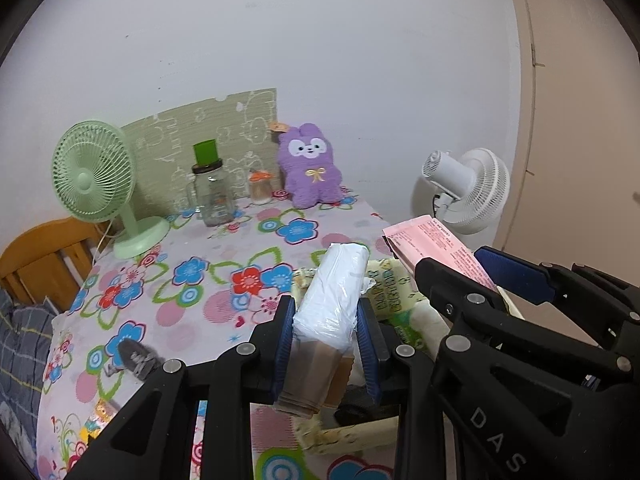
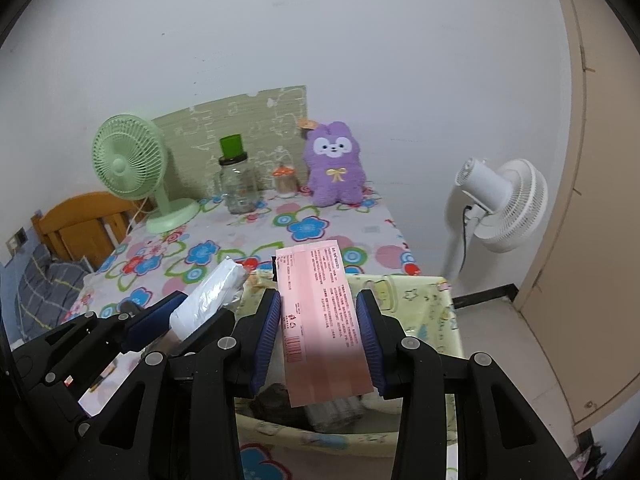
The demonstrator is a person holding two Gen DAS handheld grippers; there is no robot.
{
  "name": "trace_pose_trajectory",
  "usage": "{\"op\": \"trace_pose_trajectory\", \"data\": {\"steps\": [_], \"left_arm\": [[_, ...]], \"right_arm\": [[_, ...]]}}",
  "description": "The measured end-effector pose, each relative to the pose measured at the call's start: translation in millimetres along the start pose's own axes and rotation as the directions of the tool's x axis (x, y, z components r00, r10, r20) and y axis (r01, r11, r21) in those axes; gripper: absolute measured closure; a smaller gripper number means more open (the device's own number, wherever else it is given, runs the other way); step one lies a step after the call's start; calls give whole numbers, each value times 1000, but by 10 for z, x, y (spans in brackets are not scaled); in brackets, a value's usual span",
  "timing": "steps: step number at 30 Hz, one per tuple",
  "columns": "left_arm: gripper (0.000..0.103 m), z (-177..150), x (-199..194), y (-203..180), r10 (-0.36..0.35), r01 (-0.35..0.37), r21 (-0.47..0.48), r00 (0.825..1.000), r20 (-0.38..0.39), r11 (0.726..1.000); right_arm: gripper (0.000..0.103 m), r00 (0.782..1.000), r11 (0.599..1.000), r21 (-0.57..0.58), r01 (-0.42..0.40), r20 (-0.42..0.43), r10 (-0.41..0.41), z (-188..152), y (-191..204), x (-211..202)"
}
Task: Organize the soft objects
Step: 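Carry the pink slip with the right gripper while the left carries the white cloth to the yellow box, then release the white cloth into the yellow box with the left gripper while the right releases the pink slip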
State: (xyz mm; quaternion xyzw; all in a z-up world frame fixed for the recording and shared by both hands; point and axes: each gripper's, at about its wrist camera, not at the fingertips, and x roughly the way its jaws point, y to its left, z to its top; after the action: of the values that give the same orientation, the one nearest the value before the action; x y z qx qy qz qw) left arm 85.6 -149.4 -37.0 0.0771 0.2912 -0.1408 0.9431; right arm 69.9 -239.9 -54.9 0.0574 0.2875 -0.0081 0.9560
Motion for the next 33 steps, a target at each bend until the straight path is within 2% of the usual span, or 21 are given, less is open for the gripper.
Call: {"op": "trace_pose_trajectory", "data": {"steps": [15,18,22,33], "left_arm": [[70,24,269,-331,-46,48,53,998,-36,997],[62,5,324,-370,-44,47,49,998,-54,998],[33,-5,380,-386,-34,38,53,997,-70,998],[19,-20,498,-320,-24,30,49,994,-108,998]], "right_arm": [[60,998,997,46,59,-25,-58,-60,-395,128],[60,997,996,61,69,-41,-66,-91,-455,180],[60,996,995,69,69,-57,-65,-108,-487,252],[60,996,995,84,43,-86,-36,-125,-484,401]]}}
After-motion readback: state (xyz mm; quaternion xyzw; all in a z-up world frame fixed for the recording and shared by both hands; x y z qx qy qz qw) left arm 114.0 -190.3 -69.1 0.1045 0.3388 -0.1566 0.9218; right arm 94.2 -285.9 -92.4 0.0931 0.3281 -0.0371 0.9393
